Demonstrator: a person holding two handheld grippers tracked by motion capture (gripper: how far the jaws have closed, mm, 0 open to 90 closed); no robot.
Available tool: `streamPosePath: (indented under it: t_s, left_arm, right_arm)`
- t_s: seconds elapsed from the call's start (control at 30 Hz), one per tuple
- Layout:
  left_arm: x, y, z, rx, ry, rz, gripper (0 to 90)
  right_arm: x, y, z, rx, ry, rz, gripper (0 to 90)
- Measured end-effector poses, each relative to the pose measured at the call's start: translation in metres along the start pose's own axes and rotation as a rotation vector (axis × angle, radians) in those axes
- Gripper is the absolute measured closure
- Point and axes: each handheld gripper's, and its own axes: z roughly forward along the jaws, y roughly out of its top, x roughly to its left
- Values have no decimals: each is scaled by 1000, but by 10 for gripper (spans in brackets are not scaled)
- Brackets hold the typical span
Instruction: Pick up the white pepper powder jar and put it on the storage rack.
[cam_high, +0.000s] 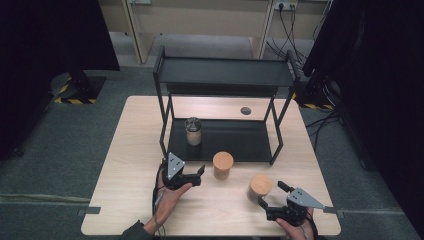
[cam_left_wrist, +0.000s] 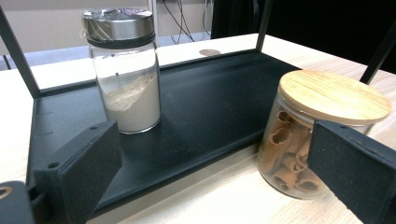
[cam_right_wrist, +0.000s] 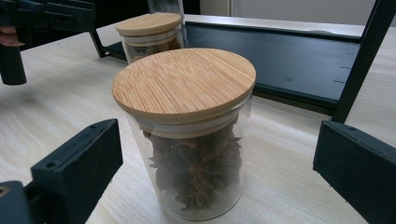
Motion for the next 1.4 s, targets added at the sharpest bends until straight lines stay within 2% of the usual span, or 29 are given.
streamPosePath:
  t_s: [0.97, 1.4]
  left_arm:
    - [0, -19, -16, 2, -41, 6, 21]
    - [0, -25, -26, -13, -56, 1, 21]
  right_arm:
    - [-1, 0, 0, -1, 2, 1, 17]
    - [-1, 0, 0, -2, 3, 0, 17]
